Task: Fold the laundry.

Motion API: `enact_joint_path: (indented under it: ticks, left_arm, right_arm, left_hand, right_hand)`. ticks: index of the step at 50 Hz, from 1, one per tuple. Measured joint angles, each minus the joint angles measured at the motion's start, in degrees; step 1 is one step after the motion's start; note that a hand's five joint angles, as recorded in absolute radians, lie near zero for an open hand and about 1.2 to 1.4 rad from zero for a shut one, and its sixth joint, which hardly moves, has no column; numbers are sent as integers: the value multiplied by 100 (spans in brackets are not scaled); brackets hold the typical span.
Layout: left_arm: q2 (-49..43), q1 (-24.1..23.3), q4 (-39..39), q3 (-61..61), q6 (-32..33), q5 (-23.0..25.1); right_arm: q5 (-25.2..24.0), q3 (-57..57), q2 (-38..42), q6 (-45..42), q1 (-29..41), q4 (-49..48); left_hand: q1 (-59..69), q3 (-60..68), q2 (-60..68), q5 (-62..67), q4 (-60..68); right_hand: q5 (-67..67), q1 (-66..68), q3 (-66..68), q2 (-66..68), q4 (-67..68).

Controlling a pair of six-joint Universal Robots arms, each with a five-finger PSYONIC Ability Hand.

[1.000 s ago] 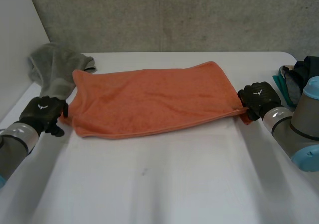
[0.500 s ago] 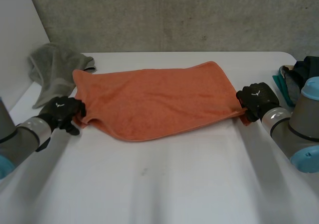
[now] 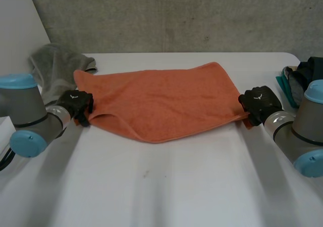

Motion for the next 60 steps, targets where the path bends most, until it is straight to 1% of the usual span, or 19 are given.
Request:
enact_joint_path:
  ticks: [2, 3, 6, 17, 18, 19, 22, 25, 30, 32, 34, 37, 39, 41, 45, 49, 52, 55, 60]
  left_arm:
    - [-9, -6, 12, 34, 29, -23]
    - [1, -7, 22, 39, 56, -29]
    - [69, 1, 46, -8, 129, -18]
    - [548, 250, 180, -632, 706, 263]
    - [590, 288, 184, -698, 776, 290]
    - [642, 329, 180, -771, 843, 315]
    - [848, 445, 145, -1007, 992, 355]
    - [1277, 614, -24, -1443, 1099, 385]
    - [2143, 918, -567, -2271, 1240, 523]
    - [2631, 1105, -936, -2714, 1397, 664]
    - [3162, 1335, -1378, -3178, 1649, 840]
    - [3715, 1615, -1882, -3648, 2015, 1051]
    - [4231, 1927, -2400, -4082, 2469, 1290]
    - [4558, 2175, -2778, -4355, 2861, 1501]
    - [4843, 2458, -3211, -4569, 3431, 1819]
    - [4735, 2434, -3212, -4435, 3659, 1977]
    - [4324, 2191, -2897, -4080, 3502, 1912]
    - [3769, 1873, -2510, -3586, 3159, 1658]
    - [2807, 1303, -1930, -2512, 2440, 1068]
  right_arm:
    - [0, 4, -1, 0, 3, 2]
    - [1, 7, -2, 0, 5, 4]
    - [2, 9, -9, 0, 4, 8]
    - [18, -51, -105, -3, -13, 85]
    - [21, -60, -119, -8, -15, 111]
    - [23, -69, -133, -17, -19, 142]
    - [23, -91, -197, -82, -45, 292]
    - [16, -91, -351, -288, -114, 637]
    - [14, -18, -721, -837, -269, 1442]
    - [21, 50, -973, -1207, -375, 1993]
    - [31, 151, -1261, -1620, -502, 2635]
    - [36, 293, -1559, -2045, -642, 3306]
    - [28, 496, -1883, -2524, -793, 3996]
    - [6, 688, -2123, -2918, -899, 4431]
    - [-26, 951, -2338, -3406, -982, 4695]
    - [-2, 1028, -2273, -3553, -959, 4497]
    - [47, 927, -2072, -3420, -867, 4137]
    - [103, 675, -1750, -3102, -712, 3605]
    - [177, 55, -1161, -2498, -448, 2566]
  left_hand:
    - [364, 350, 367, 343, 362]
    - [795, 791, 814, 804, 843]
    - [1042, 1140, 1179, 1153, 1190]
    - [1305, 1436, 1496, 1475, 1483]
    - [1762, 1897, 1934, 1945, 1961]
    - [1768, 1969, 2022, 1993, 2036]
    - [1768, 2049, 2082, 2003, 2118]
    - [1768, 2049, 2082, 2003, 2118]
    - [1768, 2049, 2082, 2003, 2119]
    - [1768, 2049, 2082, 2003, 2120]
    - [1768, 2049, 2082, 2003, 2120]
    - [1768, 2049, 2082, 2003, 2120]
    - [1768, 2049, 2082, 2003, 2121]
    - [1768, 2049, 2085, 2003, 2121]
    - [1769, 2050, 2097, 2004, 2121]
    - [1769, 2050, 2102, 2003, 2121]
    - [1769, 2055, 2103, 2003, 2122]
    - [1769, 2055, 2104, 2004, 2122]
    - [1769, 2056, 2104, 2004, 2123]
  right_hand:
    - [0, 0, 0, 0, 0]
    - [0, 0, 0, 0, 0]
    - [0, 0, 0, 0, 0]
    - [-1, 0, 0, 0, 0]
    - [0, 0, 0, 0, 0]
    - [0, 0, 0, 0, 0]
    - [0, 0, 0, 0, 0]
    - [0, 0, 0, 0, 0]
    - [0, 0, 0, 0, 0]
    - [0, 0, 0, 0, 0]
    - [0, 0, 0, 0, 0]
    - [0, 0, 0, 0, 0]
    - [0, 0, 0, 0, 0]
    - [0, 0, 0, 0, 0]
    - [2, 0, 0, 0, 0]
    - [6, 0, 0, 0, 0]
    - [8, 0, 0, 0, 0]
    - [9, 0, 0, 0, 0]
    - [9, 0, 0, 0, 0]
